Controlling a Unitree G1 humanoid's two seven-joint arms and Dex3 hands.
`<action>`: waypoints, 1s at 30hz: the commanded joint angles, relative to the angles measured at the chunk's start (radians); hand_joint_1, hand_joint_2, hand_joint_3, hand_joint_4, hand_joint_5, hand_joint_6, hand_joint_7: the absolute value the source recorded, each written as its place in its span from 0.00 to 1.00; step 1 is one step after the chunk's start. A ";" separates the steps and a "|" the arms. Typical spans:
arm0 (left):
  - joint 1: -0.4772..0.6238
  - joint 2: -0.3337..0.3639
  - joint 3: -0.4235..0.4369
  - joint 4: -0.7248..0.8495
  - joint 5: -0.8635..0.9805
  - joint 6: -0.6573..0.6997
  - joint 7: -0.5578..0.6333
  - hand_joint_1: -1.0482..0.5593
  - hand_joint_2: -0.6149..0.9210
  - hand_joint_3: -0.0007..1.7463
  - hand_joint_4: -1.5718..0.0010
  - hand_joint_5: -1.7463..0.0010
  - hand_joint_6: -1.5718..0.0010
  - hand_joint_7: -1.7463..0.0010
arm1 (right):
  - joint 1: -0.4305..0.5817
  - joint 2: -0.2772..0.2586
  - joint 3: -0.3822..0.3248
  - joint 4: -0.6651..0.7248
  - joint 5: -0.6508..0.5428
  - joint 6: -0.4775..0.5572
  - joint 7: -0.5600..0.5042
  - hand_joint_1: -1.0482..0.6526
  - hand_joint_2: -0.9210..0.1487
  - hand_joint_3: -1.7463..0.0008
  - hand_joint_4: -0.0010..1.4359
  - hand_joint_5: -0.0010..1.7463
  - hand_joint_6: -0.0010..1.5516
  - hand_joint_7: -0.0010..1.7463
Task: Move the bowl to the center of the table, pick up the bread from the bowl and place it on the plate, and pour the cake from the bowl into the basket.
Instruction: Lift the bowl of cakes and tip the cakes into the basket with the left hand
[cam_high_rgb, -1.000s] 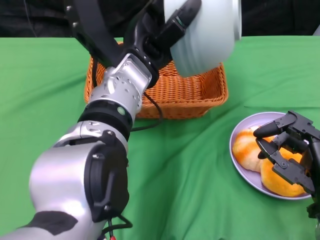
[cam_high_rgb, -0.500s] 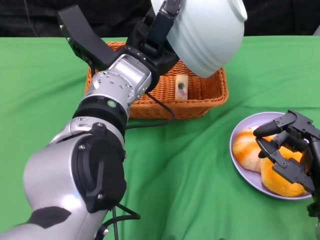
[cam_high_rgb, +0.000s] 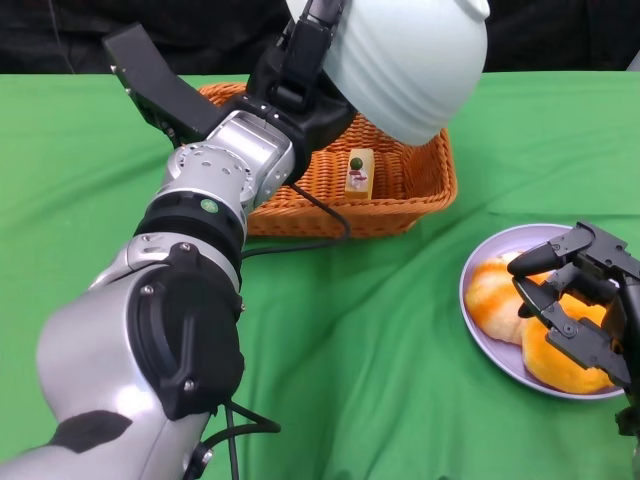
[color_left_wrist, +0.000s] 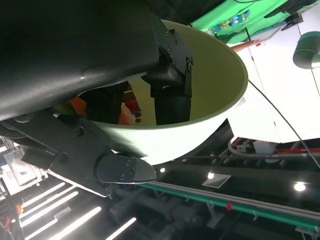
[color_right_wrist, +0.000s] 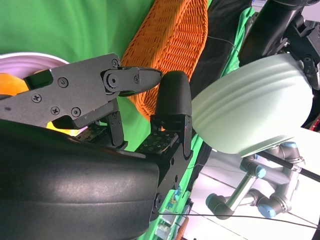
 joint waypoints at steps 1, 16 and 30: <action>-0.016 0.011 0.021 -0.004 -0.031 -0.001 0.003 0.48 1.00 0.27 0.49 0.00 0.61 0.00 | 0.008 -0.020 -0.005 -0.011 -0.003 -0.013 -0.003 0.52 0.04 0.84 0.49 0.86 0.43 0.71; -0.022 0.006 0.064 -0.010 -0.087 -0.009 0.062 0.34 1.00 0.24 0.49 0.00 0.67 0.00 | 0.006 -0.026 -0.005 -0.003 -0.002 -0.019 0.003 0.52 0.03 0.85 0.50 0.86 0.43 0.71; 0.001 0.008 -0.122 -0.027 0.084 -0.124 -0.056 0.54 0.95 0.30 0.49 0.00 0.61 0.04 | 0.003 -0.032 -0.006 0.010 0.004 -0.032 0.012 0.53 0.03 0.85 0.49 0.87 0.43 0.71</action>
